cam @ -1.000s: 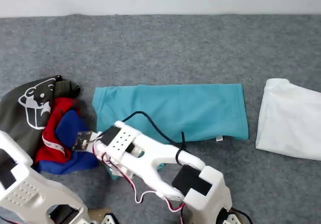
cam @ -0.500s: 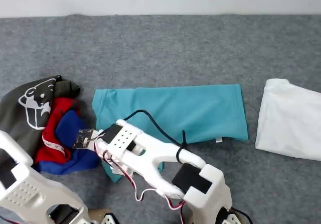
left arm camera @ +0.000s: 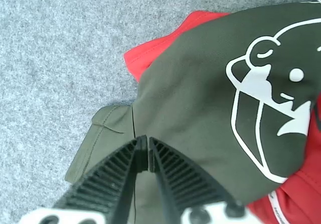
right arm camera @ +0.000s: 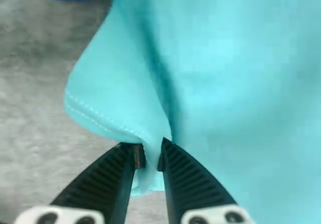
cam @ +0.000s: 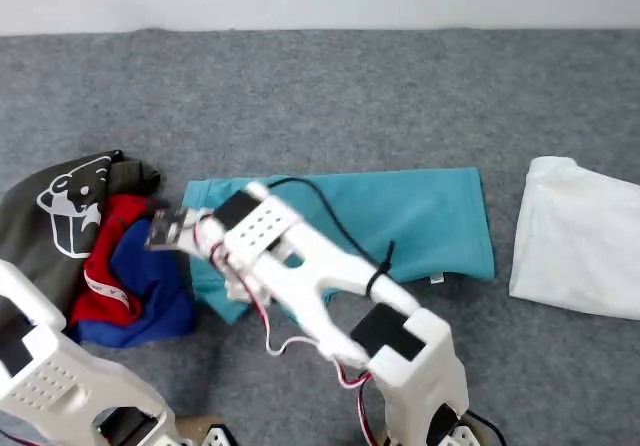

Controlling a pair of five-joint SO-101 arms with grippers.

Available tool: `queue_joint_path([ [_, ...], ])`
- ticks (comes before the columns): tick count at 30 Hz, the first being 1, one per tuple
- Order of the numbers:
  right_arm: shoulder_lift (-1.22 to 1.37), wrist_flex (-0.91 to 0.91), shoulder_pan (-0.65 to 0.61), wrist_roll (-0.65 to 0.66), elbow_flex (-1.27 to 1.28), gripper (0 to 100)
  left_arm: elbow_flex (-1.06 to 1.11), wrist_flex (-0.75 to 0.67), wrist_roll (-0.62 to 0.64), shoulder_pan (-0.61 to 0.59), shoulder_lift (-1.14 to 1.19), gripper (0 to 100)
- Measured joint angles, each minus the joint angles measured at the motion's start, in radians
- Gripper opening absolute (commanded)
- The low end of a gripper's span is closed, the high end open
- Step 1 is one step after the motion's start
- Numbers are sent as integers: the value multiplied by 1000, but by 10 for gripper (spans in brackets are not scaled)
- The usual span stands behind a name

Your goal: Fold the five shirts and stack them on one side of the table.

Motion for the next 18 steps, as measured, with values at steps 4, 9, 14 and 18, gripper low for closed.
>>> queue_joint_path([
  [4, 0, -31, 61, 57, -23, 10, 0, 0, 0, 0, 0, 15],
  [9, 11, -91, 126, 107, -29, 13, 0, 0, 0, 12, 0, 15],
  [14, 72, -94, 157, 118, -114, 114, 0, 0, 0, 14, 0, 15],
  [18, 146, -91, 167, 104, -190, 207, 0, 0, 0, 14, 0, 15],
])
